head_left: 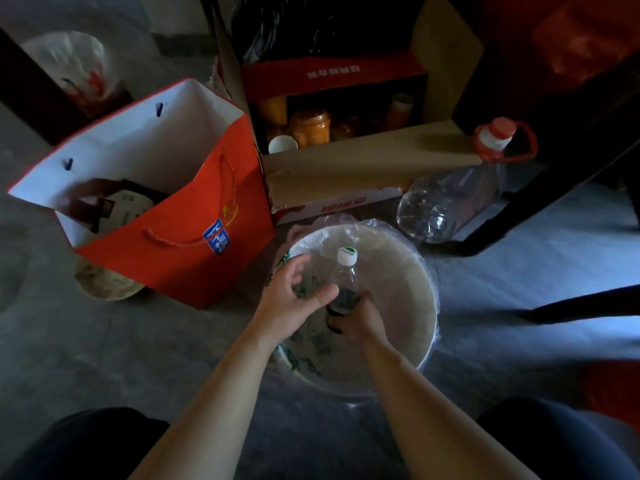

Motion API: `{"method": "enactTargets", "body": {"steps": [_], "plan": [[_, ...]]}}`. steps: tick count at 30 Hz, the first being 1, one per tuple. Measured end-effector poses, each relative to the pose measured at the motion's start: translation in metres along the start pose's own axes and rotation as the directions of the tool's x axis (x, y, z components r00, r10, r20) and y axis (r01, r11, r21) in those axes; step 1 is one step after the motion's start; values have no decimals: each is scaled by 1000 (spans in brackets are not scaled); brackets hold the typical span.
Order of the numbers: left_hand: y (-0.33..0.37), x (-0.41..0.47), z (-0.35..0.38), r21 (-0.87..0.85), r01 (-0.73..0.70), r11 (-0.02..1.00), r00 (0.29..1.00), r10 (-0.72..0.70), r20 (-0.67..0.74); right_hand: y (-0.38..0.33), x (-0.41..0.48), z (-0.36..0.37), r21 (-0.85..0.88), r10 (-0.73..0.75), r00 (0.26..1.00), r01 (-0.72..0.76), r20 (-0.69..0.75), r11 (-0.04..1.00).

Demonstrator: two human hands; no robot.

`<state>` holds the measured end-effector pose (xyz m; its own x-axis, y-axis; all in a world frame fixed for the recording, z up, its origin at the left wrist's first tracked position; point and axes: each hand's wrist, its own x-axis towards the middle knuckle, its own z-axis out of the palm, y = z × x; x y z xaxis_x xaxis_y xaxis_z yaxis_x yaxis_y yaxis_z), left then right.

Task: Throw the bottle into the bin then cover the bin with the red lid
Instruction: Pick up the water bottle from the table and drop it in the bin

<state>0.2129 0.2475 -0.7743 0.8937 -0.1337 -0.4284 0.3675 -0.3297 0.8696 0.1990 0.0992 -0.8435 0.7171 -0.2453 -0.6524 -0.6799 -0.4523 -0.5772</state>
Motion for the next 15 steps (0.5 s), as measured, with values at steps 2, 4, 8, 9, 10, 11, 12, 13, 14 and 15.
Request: {"method": "enactTargets", "body": {"steps": [2, 4, 8, 9, 10, 11, 12, 13, 14, 15], "plan": [[2, -3, -1, -45, -1, 999, 1000, 0, -27, 0, 3, 2, 3, 3, 1000, -3, -9, 1000], [6, -6, -4, -76, -17, 997, 997, 11, -81, 0, 4, 4, -7, 2, 1000, -3, -14, 1000], [9, -6, -12, 21, -90, 996, 972, 93, -214, 0, 4, 6, -37, 27, 1000, -27, -2, 999], [9, -5, -14, 60, -97, 993, 963, 109, -246, 0, 5, 7, -42, 36, 999, -36, -2, 998], [7, -4, -15, 102, -106, 989, 952, 131, -277, 0, 5, 6, -43, 43, 999, -43, 2, 998], [6, -3, -17, 155, -105, 982, 945, 147, -291, 1, 5, 7, -42, 46, 999, -45, 4, 998], [5, -2, -17, 217, -102, 971, 940, 166, -298, 0, 5, 6, -44, 46, 999, -45, 2, 998], [2, 0, -18, 269, -82, 960, 944, 162, -289, 1, 5, 6, -48, 45, 999, -45, 0, 998], [-1, 2, -18, 308, -60, 950, 949, 150, -278, 0, 5, 5, -49, 49, 999, -49, 2, 998], [-2, 2, -18, 329, -24, 944, 959, 115, -261, 1, 6, 3, -44, 53, 999, -53, 7, 998]]}}
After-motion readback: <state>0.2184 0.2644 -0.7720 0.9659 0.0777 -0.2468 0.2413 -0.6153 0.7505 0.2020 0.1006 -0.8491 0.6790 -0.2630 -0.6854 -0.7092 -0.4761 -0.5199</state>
